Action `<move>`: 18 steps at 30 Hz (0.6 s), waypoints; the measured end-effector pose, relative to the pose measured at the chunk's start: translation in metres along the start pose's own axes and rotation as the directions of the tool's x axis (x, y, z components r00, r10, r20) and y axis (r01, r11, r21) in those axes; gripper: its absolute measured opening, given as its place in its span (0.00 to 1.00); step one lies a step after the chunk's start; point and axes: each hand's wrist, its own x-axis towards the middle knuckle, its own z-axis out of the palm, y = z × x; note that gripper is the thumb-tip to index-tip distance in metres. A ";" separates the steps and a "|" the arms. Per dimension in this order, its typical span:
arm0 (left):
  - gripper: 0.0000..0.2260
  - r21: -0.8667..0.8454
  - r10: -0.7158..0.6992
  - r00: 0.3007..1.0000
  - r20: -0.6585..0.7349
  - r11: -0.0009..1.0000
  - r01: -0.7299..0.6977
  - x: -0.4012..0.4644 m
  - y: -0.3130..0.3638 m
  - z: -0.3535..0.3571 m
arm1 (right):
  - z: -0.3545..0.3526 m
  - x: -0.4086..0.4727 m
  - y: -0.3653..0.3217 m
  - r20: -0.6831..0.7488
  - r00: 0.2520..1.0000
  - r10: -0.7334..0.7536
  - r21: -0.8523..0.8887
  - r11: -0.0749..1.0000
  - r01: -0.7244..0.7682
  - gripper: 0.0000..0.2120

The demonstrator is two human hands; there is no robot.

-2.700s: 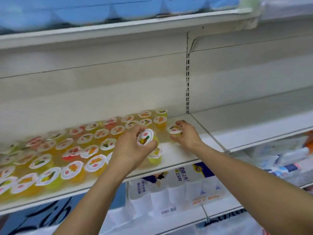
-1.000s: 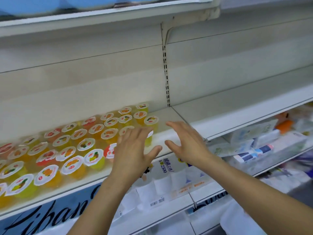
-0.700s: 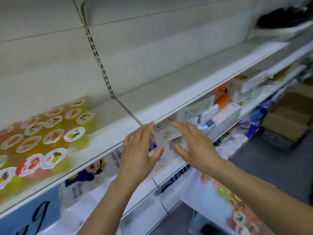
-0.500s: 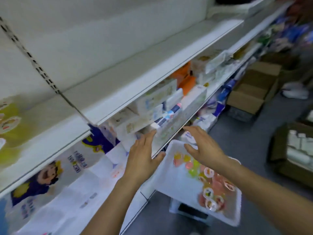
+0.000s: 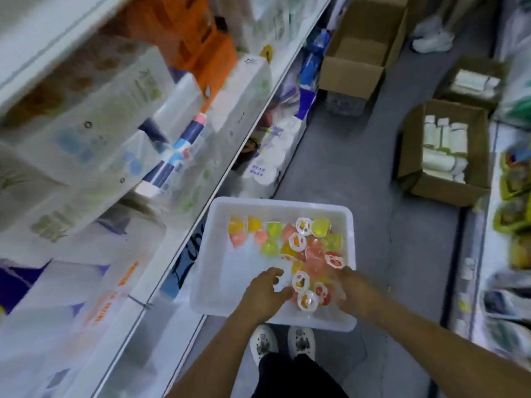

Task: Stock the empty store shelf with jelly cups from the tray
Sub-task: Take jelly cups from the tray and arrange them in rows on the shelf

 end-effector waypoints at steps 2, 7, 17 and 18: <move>0.25 0.006 -0.052 0.998 0.031 0.999 0.052 0.027 -0.009 0.020 | 0.020 0.016 0.010 0.020 1.000 -0.014 -0.194 0.981 0.018 0.26; 0.30 0.085 -0.097 0.993 0.069 0.992 0.091 0.082 -0.017 0.066 | 0.057 0.052 0.026 0.030 0.993 -0.112 -0.545 0.831 0.111 0.28; 0.27 0.280 -0.038 0.998 -0.050 0.959 0.050 0.137 -0.018 0.109 | 0.096 0.083 0.038 -0.102 0.968 -0.228 -0.604 0.788 0.122 0.21; 0.27 0.283 -0.030 0.998 -0.061 0.958 0.047 0.137 -0.018 0.108 | 0.097 0.083 0.038 -0.085 0.973 -0.216 -0.598 0.792 0.123 0.20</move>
